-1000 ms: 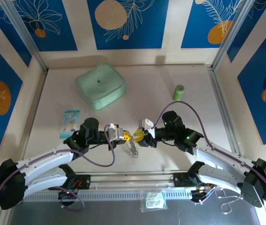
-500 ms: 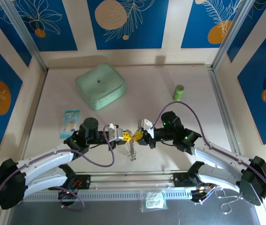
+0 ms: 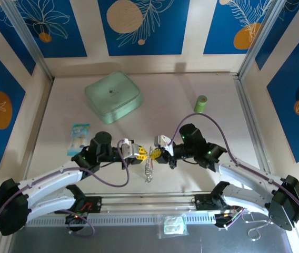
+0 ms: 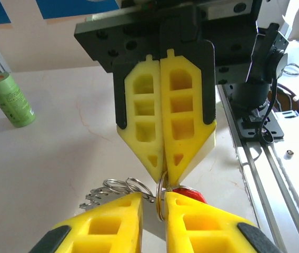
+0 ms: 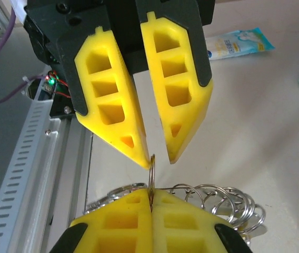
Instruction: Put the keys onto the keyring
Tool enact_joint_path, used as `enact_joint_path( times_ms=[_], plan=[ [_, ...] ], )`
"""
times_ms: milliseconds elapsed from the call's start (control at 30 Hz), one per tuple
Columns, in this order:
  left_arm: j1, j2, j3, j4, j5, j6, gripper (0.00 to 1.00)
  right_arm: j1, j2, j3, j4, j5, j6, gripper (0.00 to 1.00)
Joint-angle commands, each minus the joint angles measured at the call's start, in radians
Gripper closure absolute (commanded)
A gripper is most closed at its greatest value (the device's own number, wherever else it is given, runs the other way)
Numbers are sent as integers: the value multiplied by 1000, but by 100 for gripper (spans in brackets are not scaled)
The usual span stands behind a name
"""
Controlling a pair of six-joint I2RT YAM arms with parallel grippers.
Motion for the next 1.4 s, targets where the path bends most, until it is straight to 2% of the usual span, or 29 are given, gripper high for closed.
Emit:
enact_joint_path(
  times_ms=[0, 233, 400, 467, 533, 633, 700, 867, 967, 1167, 1367],
  plan=[
    [5, 8, 60, -106, -19, 63, 84, 15, 17, 85, -131, 15, -82, 100],
    [5, 18, 84, -127, -5, 72, 85, 68, 96, 216, -303, 113, -181, 100],
    [3, 16, 101, -175, 9, 100, 91, 98, 142, 289, -377, 145, -224, 100],
    [4, 15, 102, -183, 22, 105, 98, 95, 137, 290, -356, 128, -212, 100],
    [4, 11, 101, -183, 29, 105, 100, 73, 111, 257, -305, 98, -180, 100],
    [4, 0, 86, -157, 33, 97, 100, 22, 61, 161, -185, 32, -99, 82],
    [4, -9, 65, -110, 36, 73, 100, 6, 34, 98, -100, -2, -40, 77],
    [4, -34, 3, 17, 54, -6, 100, 9, 6, -5, 35, -3, 59, 77],
    [4, -54, -12, 23, 55, -15, 100, 14, -2, -37, 86, 8, 81, 76],
    [5, -60, -23, 32, 56, -23, 100, 14, -4, -42, 98, 10, 81, 77],
    [5, -62, -33, 47, 59, -23, 100, 14, -23, -46, 104, -9, 76, 72]
  ],
)
